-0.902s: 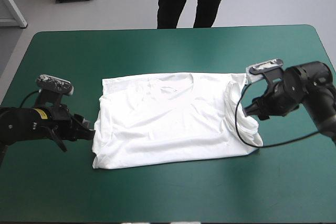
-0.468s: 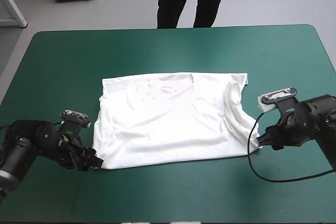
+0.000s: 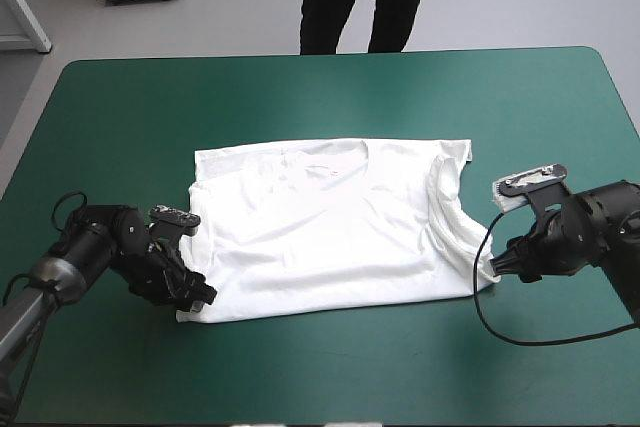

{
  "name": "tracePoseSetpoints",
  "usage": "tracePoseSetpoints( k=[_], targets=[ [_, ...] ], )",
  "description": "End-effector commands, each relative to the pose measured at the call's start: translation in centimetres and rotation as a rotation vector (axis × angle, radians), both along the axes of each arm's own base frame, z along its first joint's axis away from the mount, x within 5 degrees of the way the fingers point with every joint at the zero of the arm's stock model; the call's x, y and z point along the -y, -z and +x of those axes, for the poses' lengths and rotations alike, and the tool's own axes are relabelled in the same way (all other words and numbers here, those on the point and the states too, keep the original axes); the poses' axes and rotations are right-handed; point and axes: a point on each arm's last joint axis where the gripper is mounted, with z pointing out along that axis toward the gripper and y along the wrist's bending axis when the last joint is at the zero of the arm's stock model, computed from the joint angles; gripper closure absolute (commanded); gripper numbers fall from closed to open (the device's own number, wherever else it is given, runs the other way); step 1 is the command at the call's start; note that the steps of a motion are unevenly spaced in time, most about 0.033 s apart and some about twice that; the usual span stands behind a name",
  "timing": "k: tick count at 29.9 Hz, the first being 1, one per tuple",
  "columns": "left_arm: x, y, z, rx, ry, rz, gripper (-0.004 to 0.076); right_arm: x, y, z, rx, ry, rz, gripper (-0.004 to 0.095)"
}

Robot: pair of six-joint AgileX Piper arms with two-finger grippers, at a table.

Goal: Fold the cloth

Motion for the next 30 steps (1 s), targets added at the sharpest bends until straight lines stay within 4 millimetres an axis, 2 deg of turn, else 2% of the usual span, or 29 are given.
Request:
tracePoseSetpoints(
  k=[1, 7, 11, 13, 18, 21, 26, 30],
  targets=[
    [0.6, 0.1, 0.9, 0.016, -0.008, -0.043, 0.0270, 0.3, -1.2, 0.0, 0.078, 0.000, -0.009, 0.0344],
    [0.9, 1.6, 1.7, -0.026, -0.007, -0.049, 0.0271, 0.2, -0.9, 0.3, 0.066, 0.003, -0.011, 0.0344],
    [1.0, 2.9, 2.1, -0.068, -0.014, -0.050, 0.0293, -0.1, -0.1, 1.5, 0.047, 0.001, -0.014, 0.0344],
    [1.1, 3.5, 2.1, -0.092, -0.011, -0.059, 0.0346, -0.3, 0.4, 2.1, 0.038, -0.002, -0.016, 0.0344],
    [1.2, 4.3, 1.9, -0.125, -0.005, -0.059, 0.0602, -0.6, 2.2, 3.7, -0.033, -0.005, -0.032, 0.0344],
    [1.3, 4.4, 1.8, -0.128, 0.013, -0.069, 0.0693, -1.0, 3.2, 4.6, -0.052, -0.011, -0.016, 0.0344],
    [1.4, 4.4, 1.9, -0.124, 0.025, -0.085, 0.0695, -2.4, 4.8, 5.4, -0.144, -0.040, 0.089, 0.0341],
    [1.4, 4.4, 1.9, -0.124, 0.025, -0.085, 0.0695, -2.6, 5.1, 5.6, -0.150, -0.048, 0.108, 0.0338]
  ],
)
